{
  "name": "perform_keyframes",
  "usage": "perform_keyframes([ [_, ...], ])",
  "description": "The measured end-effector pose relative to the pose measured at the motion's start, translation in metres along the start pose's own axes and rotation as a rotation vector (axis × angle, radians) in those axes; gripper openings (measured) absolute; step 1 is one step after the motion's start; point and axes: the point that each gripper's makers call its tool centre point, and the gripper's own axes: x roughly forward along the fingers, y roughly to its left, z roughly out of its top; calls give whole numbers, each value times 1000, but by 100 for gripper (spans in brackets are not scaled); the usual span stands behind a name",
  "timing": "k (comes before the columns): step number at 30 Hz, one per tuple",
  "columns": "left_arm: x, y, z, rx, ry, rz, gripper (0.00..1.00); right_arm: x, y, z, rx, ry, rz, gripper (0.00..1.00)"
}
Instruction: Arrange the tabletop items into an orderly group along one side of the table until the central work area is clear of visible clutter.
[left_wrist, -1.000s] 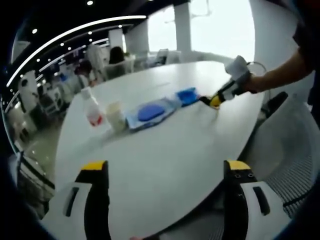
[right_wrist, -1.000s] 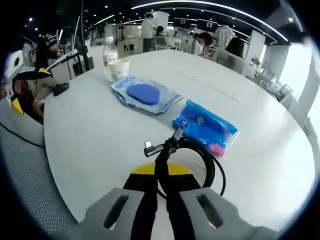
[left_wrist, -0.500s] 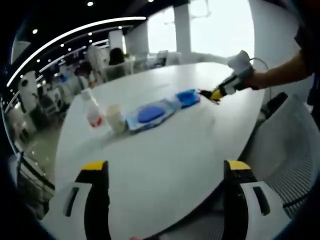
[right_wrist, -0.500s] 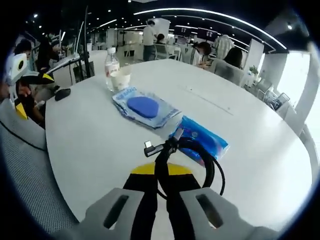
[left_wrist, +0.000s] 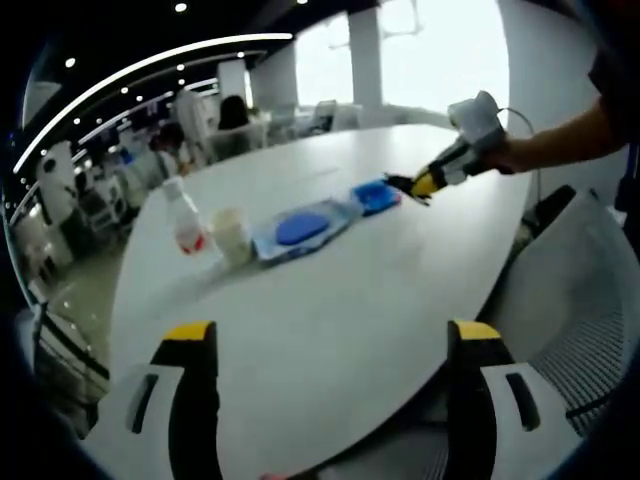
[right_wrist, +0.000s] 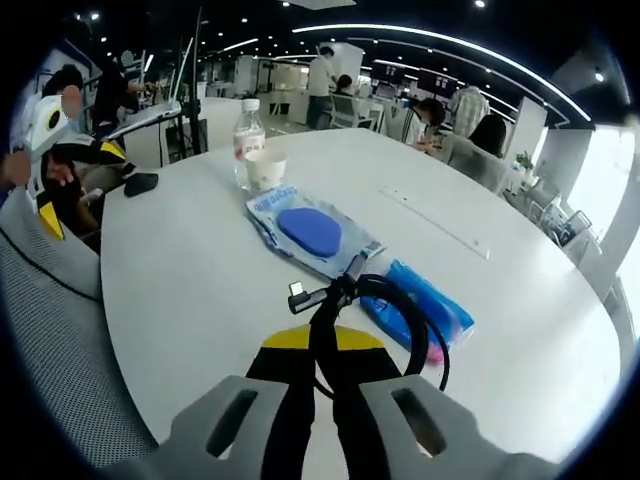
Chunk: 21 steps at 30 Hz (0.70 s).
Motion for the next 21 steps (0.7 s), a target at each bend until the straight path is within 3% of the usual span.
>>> perform_keyframes([
  [21, -3, 5, 3, -19, -16, 27, 95, 37, 27, -16, 13, 55, 67, 3],
])
